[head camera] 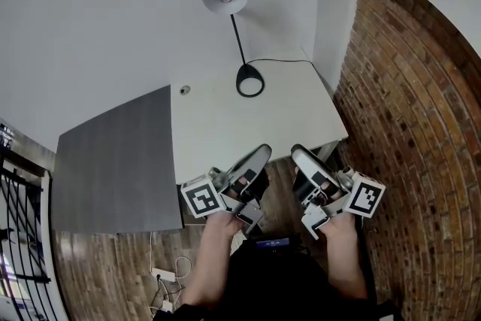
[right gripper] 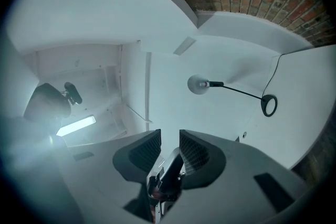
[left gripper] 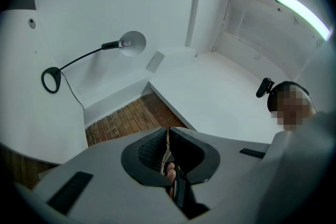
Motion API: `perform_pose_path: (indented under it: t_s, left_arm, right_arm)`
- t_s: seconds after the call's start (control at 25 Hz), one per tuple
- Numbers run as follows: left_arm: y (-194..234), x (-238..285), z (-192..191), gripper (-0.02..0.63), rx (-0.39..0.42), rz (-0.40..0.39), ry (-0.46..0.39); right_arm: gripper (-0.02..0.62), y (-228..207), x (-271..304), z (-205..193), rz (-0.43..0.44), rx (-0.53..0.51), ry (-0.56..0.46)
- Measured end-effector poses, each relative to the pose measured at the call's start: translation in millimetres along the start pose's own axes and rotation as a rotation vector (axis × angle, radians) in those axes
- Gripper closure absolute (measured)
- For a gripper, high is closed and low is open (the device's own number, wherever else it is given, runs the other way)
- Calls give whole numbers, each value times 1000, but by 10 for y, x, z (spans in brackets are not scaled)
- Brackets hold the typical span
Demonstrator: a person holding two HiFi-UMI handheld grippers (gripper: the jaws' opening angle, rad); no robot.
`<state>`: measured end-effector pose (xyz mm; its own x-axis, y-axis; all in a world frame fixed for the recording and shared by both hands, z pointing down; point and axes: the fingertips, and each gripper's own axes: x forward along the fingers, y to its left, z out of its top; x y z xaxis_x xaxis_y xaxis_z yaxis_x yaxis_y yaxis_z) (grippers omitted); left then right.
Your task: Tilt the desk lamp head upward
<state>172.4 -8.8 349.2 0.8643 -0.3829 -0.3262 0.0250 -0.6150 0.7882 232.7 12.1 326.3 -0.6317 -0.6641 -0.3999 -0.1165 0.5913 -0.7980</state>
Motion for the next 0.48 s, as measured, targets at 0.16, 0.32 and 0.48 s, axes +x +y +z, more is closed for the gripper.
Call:
perform_pose_path:
  t_s: [0.16, 0.32, 0.48]
  left_arm:
    - [-69, -16, -40, 593, 16, -8, -5]
    - [-151, 78, -76, 594, 50, -24, 14]
    - [-218, 166, -138, 594, 47, -48, 27]
  right_arm:
    - [515, 94, -107, -25, 18, -4, -12]
    - [520, 171, -197, 0, 27, -17, -18]
    - [525, 266, -268, 72, 34, -55, -28]
